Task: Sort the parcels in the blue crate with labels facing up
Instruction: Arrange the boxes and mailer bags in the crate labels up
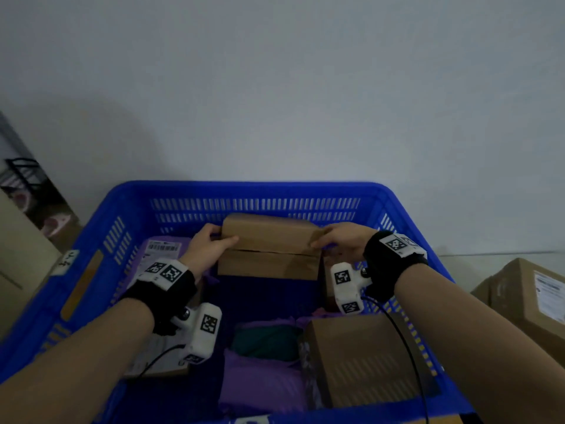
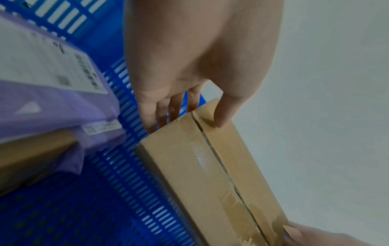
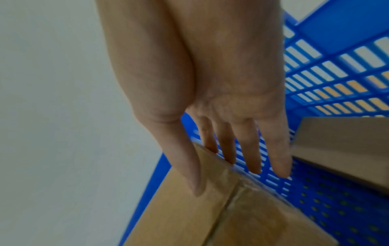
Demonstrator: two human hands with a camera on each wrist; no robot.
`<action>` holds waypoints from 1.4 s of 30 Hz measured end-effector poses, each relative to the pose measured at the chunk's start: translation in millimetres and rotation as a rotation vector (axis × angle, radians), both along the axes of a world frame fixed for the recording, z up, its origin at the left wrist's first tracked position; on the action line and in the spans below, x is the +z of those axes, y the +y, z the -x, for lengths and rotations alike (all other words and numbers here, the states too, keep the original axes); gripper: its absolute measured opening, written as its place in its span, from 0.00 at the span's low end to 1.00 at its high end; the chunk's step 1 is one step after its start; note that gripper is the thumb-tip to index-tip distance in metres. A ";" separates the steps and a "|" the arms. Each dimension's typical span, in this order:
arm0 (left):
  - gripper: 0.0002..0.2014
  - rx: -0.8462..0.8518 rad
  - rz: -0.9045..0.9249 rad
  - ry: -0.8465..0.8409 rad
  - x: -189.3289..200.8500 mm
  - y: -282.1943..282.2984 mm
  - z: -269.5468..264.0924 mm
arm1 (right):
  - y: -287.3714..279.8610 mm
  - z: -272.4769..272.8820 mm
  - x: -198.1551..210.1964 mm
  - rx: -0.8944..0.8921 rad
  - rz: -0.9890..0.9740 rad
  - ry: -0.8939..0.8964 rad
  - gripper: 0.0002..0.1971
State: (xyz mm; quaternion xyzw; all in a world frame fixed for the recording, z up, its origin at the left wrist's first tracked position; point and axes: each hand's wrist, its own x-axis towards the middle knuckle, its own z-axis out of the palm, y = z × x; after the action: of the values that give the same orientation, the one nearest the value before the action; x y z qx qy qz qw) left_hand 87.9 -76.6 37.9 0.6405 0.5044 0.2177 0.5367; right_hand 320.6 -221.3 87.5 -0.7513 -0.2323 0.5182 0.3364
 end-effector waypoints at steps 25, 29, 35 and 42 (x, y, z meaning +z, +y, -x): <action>0.20 -0.046 0.075 -0.309 84.7 -26.2 30.9 | -15.4 31.6 23.5 -0.162 -0.553 -0.146 0.21; 0.29 -0.095 0.032 -0.206 55.9 -18.9 27.2 | -7.2 26.5 2.4 -0.197 -0.479 -0.063 0.21; 0.20 -0.003 0.102 -0.078 6.5 -7.0 17.0 | 8.2 10.2 -25.3 -0.125 -0.277 -0.046 0.20; 0.36 -0.212 0.183 0.078 -35.1 -7.6 10.6 | 35.3 -14.0 -64.0 -0.024 0.034 -0.011 0.26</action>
State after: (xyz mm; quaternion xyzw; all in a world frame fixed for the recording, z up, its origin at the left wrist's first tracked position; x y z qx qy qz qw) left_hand 77.3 -84.2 2.8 0.6466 0.4721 0.0876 0.5927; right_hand 334.6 -186.0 23.5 -0.7625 -0.2161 0.5138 0.3284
